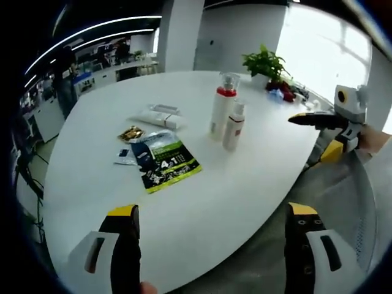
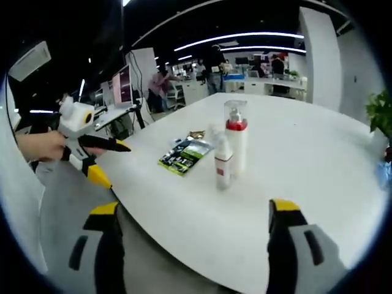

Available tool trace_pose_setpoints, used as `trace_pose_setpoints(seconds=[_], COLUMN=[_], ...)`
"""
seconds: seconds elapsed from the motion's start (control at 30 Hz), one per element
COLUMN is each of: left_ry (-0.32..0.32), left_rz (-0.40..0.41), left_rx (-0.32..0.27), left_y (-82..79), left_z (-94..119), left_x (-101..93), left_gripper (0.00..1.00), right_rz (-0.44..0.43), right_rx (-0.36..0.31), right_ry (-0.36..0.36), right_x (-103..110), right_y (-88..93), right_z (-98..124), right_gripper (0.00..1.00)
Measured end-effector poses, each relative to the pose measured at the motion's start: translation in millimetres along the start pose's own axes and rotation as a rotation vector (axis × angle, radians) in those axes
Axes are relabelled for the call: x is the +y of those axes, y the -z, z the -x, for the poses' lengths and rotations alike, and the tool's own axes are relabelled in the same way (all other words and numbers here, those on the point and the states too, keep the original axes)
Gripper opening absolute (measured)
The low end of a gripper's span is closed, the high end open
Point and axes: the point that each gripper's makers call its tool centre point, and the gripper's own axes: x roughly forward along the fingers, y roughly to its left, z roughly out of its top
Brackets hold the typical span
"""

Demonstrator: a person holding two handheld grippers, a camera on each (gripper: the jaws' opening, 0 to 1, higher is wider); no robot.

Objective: Arrange the skincare products in the storage area until every visible bottle or jar stands upright without overlapping.

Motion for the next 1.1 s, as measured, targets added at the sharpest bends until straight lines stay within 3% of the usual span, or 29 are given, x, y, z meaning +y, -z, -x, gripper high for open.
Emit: trace_pose_setpoints(seconds=[0.4,1.1], left_ry=[-0.010,-0.058], left_rz=[0.011,0.055], left_rx=[0.007,0.017], left_y=[-2.6,-26.7], left_z=[-4,-29], left_x=[5.2,34.1], left_gripper=[0.97,0.96], right_rz=[-0.017,-0.040], right_rx=[0.001,0.009], right_ry=[0.019,0.025], right_x=[-5,-7], right_y=[1.6,3.8], right_z=[1,0], right_gripper=[1.00,1.00])
